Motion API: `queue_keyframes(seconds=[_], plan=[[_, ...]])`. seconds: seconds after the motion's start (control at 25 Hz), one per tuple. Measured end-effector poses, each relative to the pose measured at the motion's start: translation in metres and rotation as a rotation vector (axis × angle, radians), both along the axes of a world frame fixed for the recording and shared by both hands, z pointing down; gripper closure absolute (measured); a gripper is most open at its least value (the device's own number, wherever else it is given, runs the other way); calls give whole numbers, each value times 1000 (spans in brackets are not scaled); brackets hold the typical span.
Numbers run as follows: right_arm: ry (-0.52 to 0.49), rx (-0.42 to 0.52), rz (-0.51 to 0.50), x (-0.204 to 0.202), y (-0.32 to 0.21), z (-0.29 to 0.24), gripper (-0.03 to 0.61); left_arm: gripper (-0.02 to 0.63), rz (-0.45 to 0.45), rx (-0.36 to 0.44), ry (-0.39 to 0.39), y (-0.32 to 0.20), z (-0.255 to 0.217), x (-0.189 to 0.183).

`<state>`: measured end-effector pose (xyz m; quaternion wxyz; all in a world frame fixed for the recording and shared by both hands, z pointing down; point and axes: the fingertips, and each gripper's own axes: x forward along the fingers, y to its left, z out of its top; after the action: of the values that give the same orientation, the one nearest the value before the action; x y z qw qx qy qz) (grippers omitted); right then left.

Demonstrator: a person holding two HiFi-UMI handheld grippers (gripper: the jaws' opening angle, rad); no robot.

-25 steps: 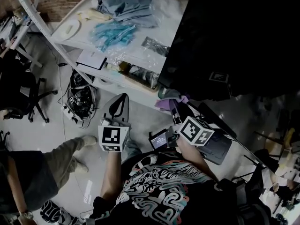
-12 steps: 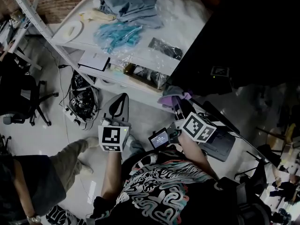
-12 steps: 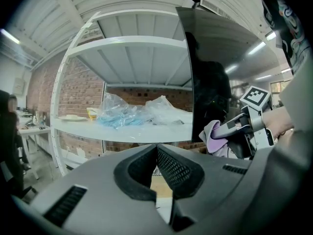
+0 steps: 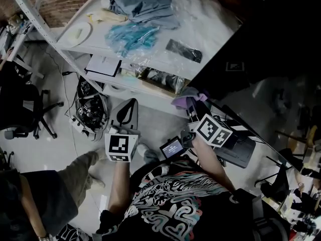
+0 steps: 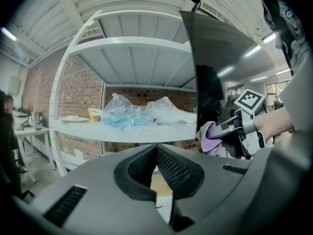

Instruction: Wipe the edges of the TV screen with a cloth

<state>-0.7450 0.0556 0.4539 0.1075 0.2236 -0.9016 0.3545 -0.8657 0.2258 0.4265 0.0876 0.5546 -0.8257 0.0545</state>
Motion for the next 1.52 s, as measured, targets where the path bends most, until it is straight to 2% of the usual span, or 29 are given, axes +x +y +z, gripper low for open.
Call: queue_keyframes(seconds=[0.32, 0.48, 0.56, 0.72, 0.88, 1.0, 1.2, 1.52], plan=[[0, 94, -18, -15, 12, -3, 471, 595, 37, 18, 14, 10, 3, -6], [24, 194, -51, -15, 23, -10, 471, 595, 57, 62, 21, 4, -9, -5], [33, 242, -39, -5, 26, -16, 471, 595, 95, 53, 16, 1, -15, 2], [48, 342, 9, 22, 28, -27, 471, 595, 162, 70, -13, -13, -31, 20], [72, 511, 82, 59, 24, -51, 471, 595, 197, 77, -26, -22, -36, 42], [81, 592, 104, 90, 28, -66, 471, 595, 217, 72, -52, -25, -42, 64], [72, 612, 126, 147, 40, -79, 471, 595, 197, 82, -77, -13, -58, 101], [75, 622, 143, 240, 70, -84, 471, 595, 238, 87, -91, 9, -66, 197]])
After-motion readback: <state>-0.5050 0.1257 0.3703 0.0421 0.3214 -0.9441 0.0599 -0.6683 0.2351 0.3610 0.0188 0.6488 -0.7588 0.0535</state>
